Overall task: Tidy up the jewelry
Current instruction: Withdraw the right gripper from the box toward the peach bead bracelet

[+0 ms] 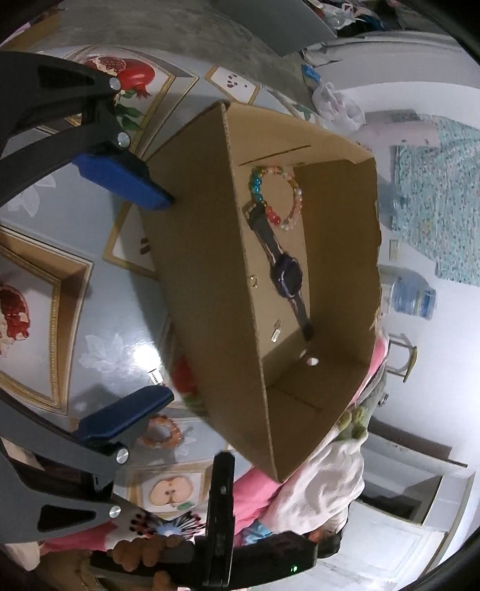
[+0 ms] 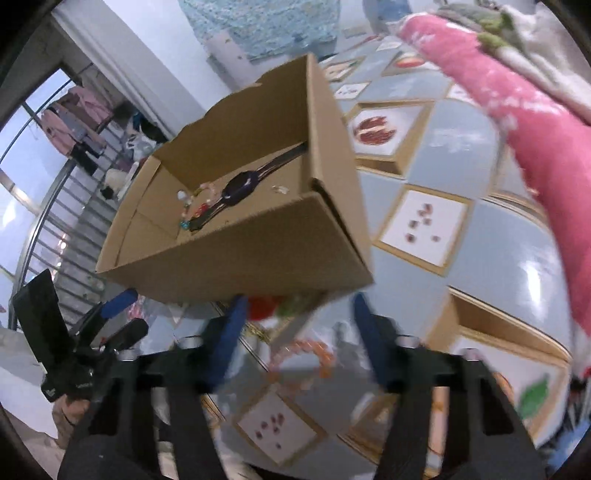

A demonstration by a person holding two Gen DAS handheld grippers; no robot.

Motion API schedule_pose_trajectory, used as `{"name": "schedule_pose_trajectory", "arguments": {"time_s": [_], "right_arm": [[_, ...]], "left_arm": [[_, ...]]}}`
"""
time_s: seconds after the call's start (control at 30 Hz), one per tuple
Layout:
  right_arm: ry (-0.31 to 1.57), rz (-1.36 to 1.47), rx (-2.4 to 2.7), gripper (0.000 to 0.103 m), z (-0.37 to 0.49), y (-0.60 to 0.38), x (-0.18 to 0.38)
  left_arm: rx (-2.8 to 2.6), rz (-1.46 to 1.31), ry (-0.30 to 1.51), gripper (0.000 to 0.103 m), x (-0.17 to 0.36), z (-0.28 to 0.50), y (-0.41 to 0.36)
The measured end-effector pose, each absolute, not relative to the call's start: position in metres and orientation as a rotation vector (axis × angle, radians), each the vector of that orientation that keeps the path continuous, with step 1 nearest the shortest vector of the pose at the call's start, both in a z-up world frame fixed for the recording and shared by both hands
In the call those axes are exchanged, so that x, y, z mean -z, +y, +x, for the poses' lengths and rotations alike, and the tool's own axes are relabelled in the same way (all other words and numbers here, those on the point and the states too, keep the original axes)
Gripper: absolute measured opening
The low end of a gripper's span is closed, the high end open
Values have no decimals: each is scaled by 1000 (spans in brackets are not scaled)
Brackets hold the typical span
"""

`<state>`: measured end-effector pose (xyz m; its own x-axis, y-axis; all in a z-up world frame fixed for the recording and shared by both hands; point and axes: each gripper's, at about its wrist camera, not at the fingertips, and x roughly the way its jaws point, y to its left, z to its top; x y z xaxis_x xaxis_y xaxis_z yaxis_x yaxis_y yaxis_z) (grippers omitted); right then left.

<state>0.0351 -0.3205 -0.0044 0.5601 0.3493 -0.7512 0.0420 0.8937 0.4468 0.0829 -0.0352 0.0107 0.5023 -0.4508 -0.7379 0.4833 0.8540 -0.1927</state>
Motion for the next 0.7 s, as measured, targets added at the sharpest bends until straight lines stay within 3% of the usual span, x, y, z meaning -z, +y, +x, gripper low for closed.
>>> {"name": "schedule_pose_trajectory", "arguments": {"time_s": [0.27,0.33,0.37,0.63,0.7], "right_arm": [[905,459,-191,33,59,-332,-13],[919,399,-161,41,59,-331,-12],[931,330,-111,53,56,-328,-10],[1015,147,76,79,59,-332,28],[1001,119,90,90,60,-330,27]], "left_arm": [[576,-11,885,93,-12,105,-35],[575,14,891,94,-8,106,-39],[572,33,893,94,-5,105,-42],[460,225,963,94,34,95,-62],[437,246,972,94,38,97,-63]]}}
